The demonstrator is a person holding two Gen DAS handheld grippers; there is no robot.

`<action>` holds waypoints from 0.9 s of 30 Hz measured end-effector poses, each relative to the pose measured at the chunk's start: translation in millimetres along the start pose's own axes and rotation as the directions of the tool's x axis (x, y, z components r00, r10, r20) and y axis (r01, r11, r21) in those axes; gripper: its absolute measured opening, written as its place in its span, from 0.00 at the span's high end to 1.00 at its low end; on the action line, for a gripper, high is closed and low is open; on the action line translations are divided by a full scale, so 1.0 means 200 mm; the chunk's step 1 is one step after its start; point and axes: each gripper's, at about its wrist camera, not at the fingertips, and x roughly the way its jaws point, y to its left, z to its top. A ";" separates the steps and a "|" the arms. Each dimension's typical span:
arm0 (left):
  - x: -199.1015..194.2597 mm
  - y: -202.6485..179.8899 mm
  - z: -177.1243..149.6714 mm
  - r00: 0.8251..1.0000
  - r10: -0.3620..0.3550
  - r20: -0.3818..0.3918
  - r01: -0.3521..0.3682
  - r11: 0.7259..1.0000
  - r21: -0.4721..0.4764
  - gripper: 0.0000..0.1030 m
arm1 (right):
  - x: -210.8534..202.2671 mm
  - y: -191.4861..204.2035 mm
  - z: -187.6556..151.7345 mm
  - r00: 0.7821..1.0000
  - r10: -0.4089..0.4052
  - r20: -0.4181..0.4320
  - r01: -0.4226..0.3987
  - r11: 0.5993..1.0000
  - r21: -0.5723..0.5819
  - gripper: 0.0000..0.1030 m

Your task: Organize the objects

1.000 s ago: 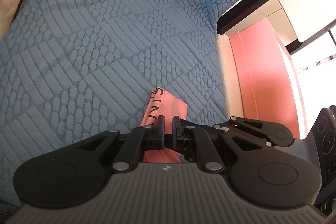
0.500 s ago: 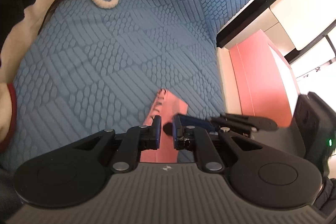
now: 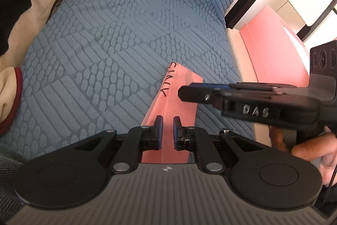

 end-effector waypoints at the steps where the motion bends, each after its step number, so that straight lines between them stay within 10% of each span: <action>1: 0.00 0.01 0.00 1.000 -0.001 0.000 0.001 1.000 -0.005 0.89 | 0.00 -0.01 0.01 1.000 0.008 0.011 -0.008 1.000 0.022 0.80; 14: 0.01 0.03 0.00 1.000 0.014 -0.003 -0.014 1.000 0.000 0.89 | -0.03 -0.15 0.06 0.995 -0.019 0.094 -0.001 0.976 0.218 0.62; 25: 0.01 0.05 0.00 0.999 0.038 0.002 -0.038 0.999 -0.009 0.89 | 0.05 -0.23 0.05 0.992 0.099 0.077 -0.120 0.927 0.354 0.63; 27: 0.01 0.06 0.00 0.999 0.040 0.009 -0.040 0.999 -0.009 0.89 | 0.05 -0.25 0.04 0.992 0.102 0.079 -0.125 0.910 0.396 0.76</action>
